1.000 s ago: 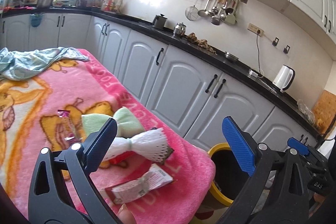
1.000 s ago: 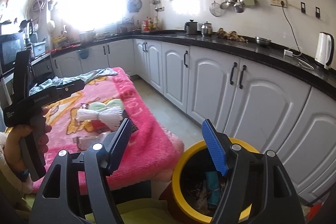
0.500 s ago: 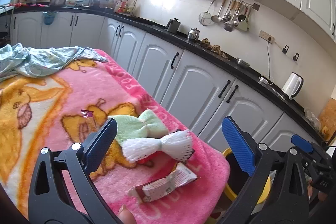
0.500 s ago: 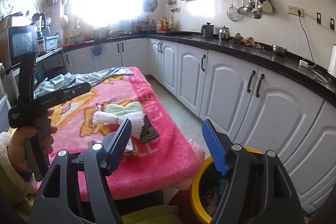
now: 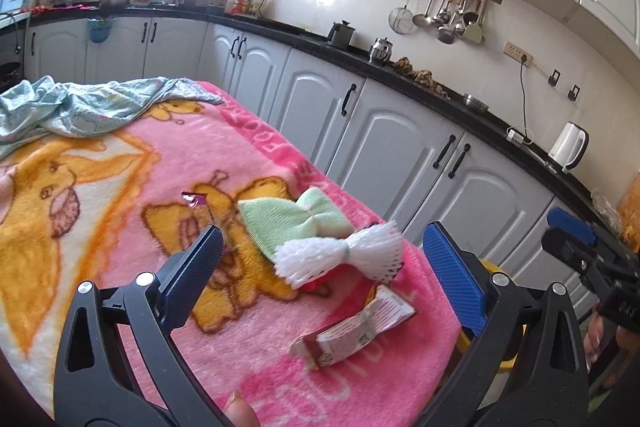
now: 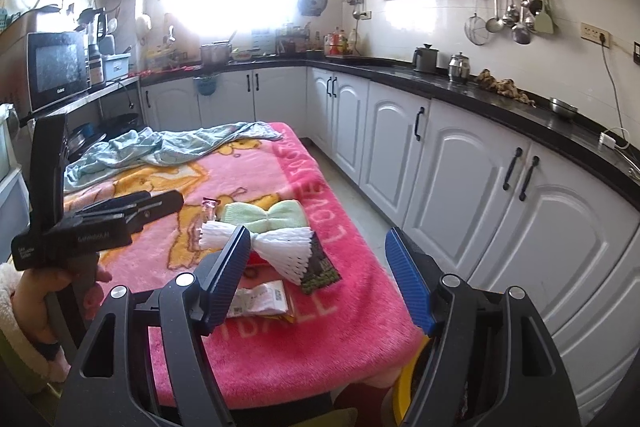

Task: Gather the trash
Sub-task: 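Move both open tools back over the trash on the blanket, then grasp the small paper carton with the left tool while the right tool grasps the white foam net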

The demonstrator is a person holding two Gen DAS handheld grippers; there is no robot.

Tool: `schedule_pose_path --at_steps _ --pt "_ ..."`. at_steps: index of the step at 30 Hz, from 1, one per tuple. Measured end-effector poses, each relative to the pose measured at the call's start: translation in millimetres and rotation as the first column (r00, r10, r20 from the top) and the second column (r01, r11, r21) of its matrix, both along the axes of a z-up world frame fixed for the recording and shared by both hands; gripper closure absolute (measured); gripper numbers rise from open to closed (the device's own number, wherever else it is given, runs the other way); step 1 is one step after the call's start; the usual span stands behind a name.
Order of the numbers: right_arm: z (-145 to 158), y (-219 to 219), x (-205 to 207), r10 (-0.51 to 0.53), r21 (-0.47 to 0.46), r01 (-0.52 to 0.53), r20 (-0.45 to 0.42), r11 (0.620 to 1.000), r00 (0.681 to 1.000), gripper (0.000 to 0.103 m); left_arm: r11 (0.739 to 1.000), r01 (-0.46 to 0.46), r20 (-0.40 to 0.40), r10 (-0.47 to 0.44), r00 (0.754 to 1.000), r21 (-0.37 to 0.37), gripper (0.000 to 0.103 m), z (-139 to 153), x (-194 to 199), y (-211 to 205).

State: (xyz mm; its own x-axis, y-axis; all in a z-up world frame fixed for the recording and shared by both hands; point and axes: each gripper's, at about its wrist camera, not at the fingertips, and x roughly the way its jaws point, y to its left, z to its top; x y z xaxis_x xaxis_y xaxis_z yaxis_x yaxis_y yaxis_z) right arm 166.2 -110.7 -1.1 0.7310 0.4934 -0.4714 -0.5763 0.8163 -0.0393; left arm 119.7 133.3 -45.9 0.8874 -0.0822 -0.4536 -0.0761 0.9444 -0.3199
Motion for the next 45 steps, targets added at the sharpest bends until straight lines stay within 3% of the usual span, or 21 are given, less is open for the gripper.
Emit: schedule_pose_path --at_steps 11,21,26,35,39,41,43,45 --pt "-25 37 34 0.049 -0.047 -0.053 -0.075 0.997 0.996 0.035 0.996 0.090 -0.105 -0.087 0.991 0.028 0.011 -36 0 4" --pt "-75 63 84 0.051 -0.079 -0.074 -0.260 0.994 0.964 0.036 0.969 0.241 -0.208 -0.247 0.946 -0.051 0.012 -76 21 -7" --pt "-89 70 99 0.054 -0.081 -0.082 -0.297 0.993 0.953 0.037 0.959 0.259 -0.256 -0.280 0.925 -0.115 0.023 -90 32 -9" --pt "-103 78 110 0.075 -0.075 -0.107 -0.347 0.991 0.935 0.057 0.949 0.268 -0.270 -0.305 0.913 -0.166 0.048 -96 31 -6" --pt "-102 80 108 0.088 -0.082 -0.123 -0.345 0.989 0.935 0.076 0.943 0.302 -0.287 -0.330 0.899 -0.140 0.061 -96 28 -14" --pt "-101 80 107 0.092 -0.081 -0.126 -0.341 0.989 0.936 0.085 0.942 0.314 -0.292 -0.335 0.896 -0.118 0.074 -95 26 -18" --pt "-100 79 105 0.098 -0.076 -0.131 -0.341 0.989 0.935 0.094 0.942 0.319 -0.294 -0.337 0.895 -0.109 0.075 -94 25 -19" --pt "-98 78 102 0.103 -0.075 -0.135 -0.333 0.988 0.937 0.095 0.940 0.324 -0.292 -0.341 0.893 -0.107 0.076 -94 23 -19"
